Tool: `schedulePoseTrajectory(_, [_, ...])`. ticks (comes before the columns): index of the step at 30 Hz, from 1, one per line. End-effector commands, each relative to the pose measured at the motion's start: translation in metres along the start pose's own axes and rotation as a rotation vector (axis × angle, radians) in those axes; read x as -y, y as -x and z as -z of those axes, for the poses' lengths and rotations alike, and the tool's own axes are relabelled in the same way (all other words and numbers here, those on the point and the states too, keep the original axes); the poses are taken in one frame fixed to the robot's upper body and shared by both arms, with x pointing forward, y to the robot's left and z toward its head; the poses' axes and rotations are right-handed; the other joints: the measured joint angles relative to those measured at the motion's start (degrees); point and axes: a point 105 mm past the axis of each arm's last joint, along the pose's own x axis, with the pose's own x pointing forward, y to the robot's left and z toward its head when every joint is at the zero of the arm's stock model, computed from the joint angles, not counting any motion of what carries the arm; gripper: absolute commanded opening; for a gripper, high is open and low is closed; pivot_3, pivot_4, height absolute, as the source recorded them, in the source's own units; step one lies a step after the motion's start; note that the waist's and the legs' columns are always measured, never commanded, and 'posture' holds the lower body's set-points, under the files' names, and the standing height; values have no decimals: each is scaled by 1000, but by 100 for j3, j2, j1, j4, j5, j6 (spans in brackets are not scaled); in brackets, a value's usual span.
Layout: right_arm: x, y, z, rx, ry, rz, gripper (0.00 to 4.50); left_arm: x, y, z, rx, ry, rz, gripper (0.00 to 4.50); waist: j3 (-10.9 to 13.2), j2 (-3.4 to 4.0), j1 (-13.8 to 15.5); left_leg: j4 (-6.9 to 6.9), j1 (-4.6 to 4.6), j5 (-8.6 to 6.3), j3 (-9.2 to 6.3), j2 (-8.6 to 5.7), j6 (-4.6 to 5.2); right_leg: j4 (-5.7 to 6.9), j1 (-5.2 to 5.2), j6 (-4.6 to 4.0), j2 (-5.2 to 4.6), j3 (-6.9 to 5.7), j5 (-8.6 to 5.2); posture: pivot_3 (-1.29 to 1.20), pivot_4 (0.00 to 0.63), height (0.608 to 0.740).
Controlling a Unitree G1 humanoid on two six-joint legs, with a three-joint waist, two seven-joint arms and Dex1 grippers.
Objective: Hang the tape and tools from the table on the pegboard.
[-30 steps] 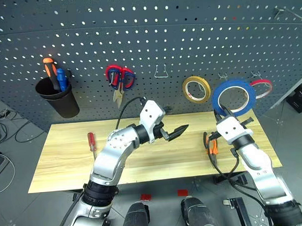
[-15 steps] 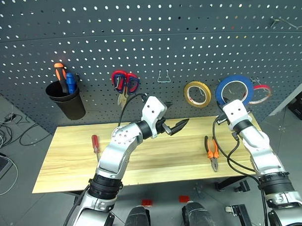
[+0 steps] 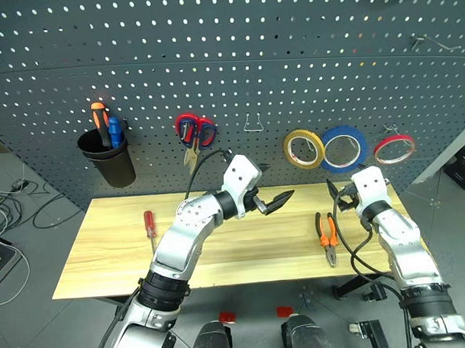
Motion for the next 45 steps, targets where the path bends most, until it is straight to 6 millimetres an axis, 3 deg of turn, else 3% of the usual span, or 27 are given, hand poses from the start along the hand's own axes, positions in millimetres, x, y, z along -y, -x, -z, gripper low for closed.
schedulePoseTrajectory(1, [-2,17,1,-98,-61,-26,4478,10,8,2,-6,-52,70,4500,3,2,-3,1,1,-1,-1,0,1,0,3,0,0,0,0,38,145,740])
schedulePoseTrajectory(7, [-19,29,27,-404,-260,-29,4478,15,40,48,-167,-121,191,4500,130,30,-26,3,34,-18,2,-1,33,-2,32,-5,1,3,-4,14,239,740])
schedulePoseTrajectory(10, [-24,31,38,-516,-334,-6,4478,10,49,59,-208,-122,198,4500,378,50,-25,4,72,-21,0,-2,39,-2,62,-9,4,1,-7,5,292,740])
schedulePoseTrajectory(14, [-21,32,45,-620,-426,57,4478,5,49,59,-209,-110,183,4500,706,60,-25,10,73,-28,-30,-6,53,-4,79,-14,0,-25,-13,5,358,740])
schedulePoseTrajectory(19, [-20,17,41,-666,-497,80,4478,-2,45,56,-201,-98,151,4500,953,71,-90,18,34,-24,-95,-4,53,12,53,-16,-6,-64,-14,21,401,740])
schedulePoseTrajectory(23, [-17,8,39,-684,-545,105,4478,-4,50,58,-212,-93,132,4500,1094,68,-175,21,-4,-14,-105,-6,47,58,6,-19,-23,-89,-15,36,414,740])
schedulePoseTrajectory(31, [-18,0,35,-696,-588,109,4478,-1,59,61,-227,-78,102,4500,1264,66,-188,20,-8,-9,-110,-12,50,56,5,-19,-34,-99,-15,63,424,740])
schedulePoseTrajectory(36, [-10,-10,25,-653,-557,109,4478,0,60,61,-229,-69,90,4500,1319,67,-183,20,-11,-8,-113,-12,50,54,4,-19,-36,-104,-15,62,422,740])
schedulePoseTrajectory(45, [-4,-10,6,-603,-503,63,4478,1,56,62,-223,-62,88,4500,1339,67,-185,13,-16,-6,-111,-10,47,44,-2,-19,-37,-103,-16,53,417,740])
